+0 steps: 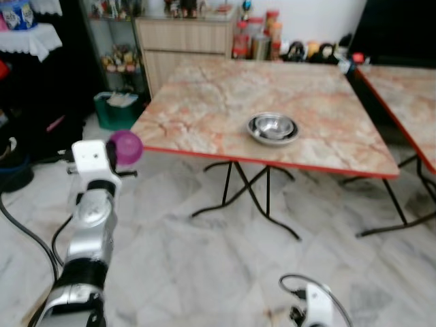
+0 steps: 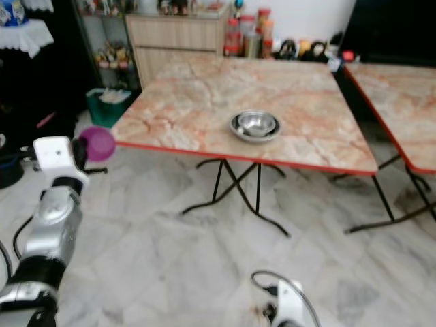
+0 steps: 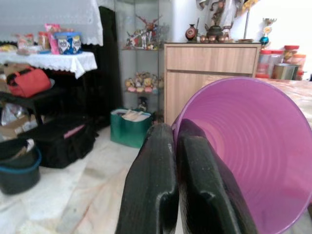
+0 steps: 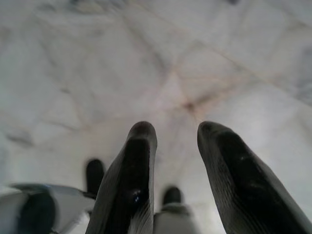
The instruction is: Setting the table
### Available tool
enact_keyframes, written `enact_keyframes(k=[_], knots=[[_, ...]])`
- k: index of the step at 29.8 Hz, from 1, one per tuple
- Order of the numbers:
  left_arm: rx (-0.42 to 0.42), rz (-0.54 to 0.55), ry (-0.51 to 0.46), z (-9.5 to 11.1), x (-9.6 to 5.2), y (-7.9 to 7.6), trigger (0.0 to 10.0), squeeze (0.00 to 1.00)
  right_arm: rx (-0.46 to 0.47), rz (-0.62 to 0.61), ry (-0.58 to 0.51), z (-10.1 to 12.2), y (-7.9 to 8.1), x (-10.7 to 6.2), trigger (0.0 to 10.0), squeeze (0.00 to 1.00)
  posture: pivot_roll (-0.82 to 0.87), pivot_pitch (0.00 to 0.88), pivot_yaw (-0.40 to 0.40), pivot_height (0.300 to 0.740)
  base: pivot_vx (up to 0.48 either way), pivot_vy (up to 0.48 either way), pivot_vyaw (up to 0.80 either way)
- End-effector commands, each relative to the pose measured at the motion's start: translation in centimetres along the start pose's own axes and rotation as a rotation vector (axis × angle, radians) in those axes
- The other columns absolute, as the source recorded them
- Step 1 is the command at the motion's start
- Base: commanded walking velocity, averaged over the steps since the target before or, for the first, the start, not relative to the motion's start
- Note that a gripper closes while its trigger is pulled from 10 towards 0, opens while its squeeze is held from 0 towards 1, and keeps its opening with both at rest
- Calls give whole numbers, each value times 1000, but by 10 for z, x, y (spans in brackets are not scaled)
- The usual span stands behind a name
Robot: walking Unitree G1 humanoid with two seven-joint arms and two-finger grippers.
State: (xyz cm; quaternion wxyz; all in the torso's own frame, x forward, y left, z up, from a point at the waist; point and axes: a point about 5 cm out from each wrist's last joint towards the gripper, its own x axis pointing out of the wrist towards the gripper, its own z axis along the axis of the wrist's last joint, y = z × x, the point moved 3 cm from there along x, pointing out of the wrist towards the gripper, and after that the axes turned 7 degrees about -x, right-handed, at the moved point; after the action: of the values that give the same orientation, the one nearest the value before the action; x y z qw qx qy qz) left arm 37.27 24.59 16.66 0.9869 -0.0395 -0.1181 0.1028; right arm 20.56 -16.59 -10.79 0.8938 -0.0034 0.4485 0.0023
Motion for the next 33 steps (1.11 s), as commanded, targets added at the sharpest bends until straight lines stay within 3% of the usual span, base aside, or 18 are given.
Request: enact_keyframes(k=[1,14,24,33], knots=[[-9,-33,-28,7,4,-13,10000,0,-5,-33,9,-3,-13,-1,10000,0,60,0,-9,728,409,0,0],[-11,-43,-59,17,8,-16,10000,0,-17,-38,19,-3,-12,-1,10000,0,61,0,-7,728,409,0,0],[-6,-49,-81,24,9,-15,10000,0,-29,-73,95,-38,-27,-11,10000,0,56,0,-2,728,409,0,0],[-15,-74,-78,26,10,-23,10000,0,-8,-82,102,-41,-29,-12,10000,0,53,0,1,728,409,0,0]])
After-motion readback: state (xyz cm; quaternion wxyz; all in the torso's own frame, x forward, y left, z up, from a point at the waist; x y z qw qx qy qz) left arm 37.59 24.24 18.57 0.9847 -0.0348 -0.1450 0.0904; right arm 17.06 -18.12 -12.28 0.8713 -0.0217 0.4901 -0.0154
